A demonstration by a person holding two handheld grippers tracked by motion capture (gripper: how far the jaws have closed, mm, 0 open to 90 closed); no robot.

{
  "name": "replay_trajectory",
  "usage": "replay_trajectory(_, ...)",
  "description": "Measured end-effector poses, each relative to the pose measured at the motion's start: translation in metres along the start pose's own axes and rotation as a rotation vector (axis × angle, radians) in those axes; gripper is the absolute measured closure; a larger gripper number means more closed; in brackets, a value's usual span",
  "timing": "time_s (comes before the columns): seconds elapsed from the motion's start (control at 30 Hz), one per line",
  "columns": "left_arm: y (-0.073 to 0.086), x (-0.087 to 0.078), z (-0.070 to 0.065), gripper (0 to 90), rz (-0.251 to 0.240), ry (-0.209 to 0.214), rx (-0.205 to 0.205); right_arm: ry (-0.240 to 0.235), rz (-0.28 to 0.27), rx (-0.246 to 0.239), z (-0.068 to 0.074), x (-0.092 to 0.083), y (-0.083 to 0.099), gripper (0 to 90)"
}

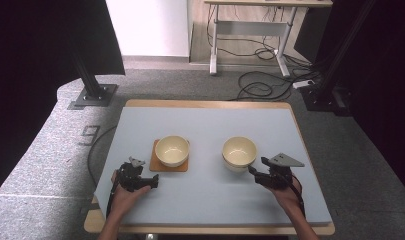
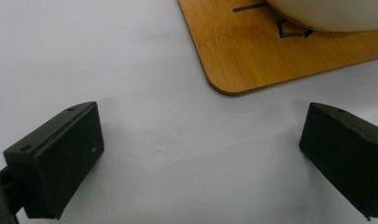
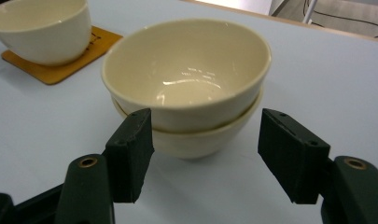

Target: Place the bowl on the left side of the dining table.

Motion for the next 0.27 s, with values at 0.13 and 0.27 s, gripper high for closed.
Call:
replay_trajectory(0.13,0.0,0.0,0.0,0.0,0.0,0.0,0.0,0.006,0.009,0.004,-0.0041,0.0012,0.0081,34.9)
replay_trajectory(0.27,0.0,0.0,0.0001,0.0,0.002,0.001,0.0,0.005,0.003,0.011,-0.0065,0.0006,0.0095,33.1)
Point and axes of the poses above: each handheld gripper's, and its own axes: x roughly forward along the jaws, y roughly out of its underside, z roughly to its left, the point moved 5 cm from there along x, roughly forward along the jaws, and after that the axes turned 10 degrees about y, right-handed, at the moved point
